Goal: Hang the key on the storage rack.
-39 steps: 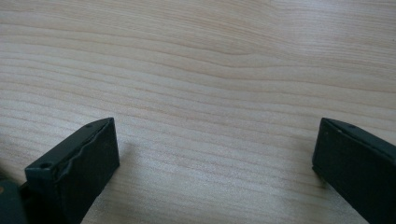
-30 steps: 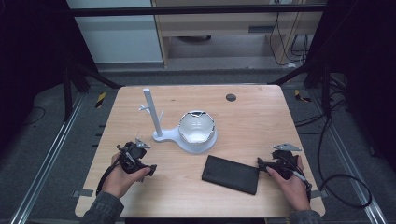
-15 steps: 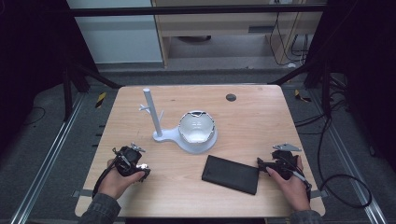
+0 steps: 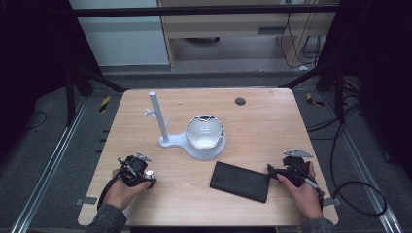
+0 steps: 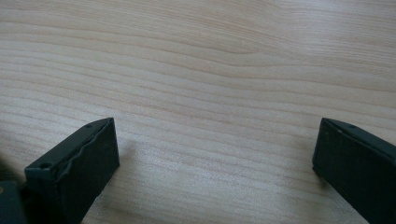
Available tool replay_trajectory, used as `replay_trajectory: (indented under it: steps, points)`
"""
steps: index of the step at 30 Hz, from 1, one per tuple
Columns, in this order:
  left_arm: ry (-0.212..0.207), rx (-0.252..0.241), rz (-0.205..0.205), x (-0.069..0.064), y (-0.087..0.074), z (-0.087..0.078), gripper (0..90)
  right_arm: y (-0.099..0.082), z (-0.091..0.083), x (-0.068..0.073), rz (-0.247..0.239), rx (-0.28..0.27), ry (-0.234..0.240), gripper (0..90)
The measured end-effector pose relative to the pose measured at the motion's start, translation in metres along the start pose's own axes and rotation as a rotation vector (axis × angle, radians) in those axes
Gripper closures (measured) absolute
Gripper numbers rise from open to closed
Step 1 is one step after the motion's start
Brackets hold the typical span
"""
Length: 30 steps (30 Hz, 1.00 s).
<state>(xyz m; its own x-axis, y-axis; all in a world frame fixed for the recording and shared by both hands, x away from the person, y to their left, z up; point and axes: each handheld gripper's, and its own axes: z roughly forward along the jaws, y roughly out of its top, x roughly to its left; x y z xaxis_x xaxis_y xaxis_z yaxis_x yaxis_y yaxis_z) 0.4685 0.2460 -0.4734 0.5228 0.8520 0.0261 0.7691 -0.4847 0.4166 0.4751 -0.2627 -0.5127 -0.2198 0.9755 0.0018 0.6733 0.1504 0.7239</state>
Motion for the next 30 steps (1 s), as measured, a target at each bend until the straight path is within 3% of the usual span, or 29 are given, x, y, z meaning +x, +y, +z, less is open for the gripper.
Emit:
replay_trajectory:
  steps: [11, 30]
  points:
    - [-0.015, -0.008, 0.017, -0.001, 0.001, -0.001, 64.8, 0.000, 0.000, 0.000, -0.005, -0.002, 0.001, 0.7]
    - [-0.044, 0.005, 0.066, 0.002, 0.001, -0.011, 68.2, 0.000, 0.000, 0.001, -0.010, -0.002, 0.003, 0.7]
